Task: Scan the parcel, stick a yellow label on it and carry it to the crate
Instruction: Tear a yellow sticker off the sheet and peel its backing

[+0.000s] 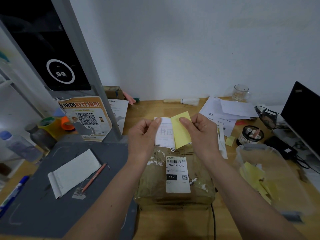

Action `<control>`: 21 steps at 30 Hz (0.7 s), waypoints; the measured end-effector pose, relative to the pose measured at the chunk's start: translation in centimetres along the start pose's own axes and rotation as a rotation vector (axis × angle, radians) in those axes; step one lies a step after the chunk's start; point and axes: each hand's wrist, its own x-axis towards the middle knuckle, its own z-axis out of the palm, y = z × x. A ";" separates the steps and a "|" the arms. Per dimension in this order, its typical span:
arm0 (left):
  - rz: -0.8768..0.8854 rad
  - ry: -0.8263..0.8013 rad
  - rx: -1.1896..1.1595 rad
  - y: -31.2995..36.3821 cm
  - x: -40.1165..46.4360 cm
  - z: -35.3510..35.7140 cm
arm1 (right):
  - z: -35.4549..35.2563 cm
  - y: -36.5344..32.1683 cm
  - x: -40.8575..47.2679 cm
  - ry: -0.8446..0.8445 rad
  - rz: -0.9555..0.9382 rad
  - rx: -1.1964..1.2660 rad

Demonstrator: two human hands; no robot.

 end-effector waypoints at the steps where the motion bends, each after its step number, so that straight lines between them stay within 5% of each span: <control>1: 0.001 0.002 0.008 0.0 0.0 -0.1 | -0.1 0.0 0.0 0.004 -0.003 0.000; 21: -0.054 0.039 -0.043 0.3 0.4 -0.7 | -0.2 0.4 0.6 0.034 0.013 0.073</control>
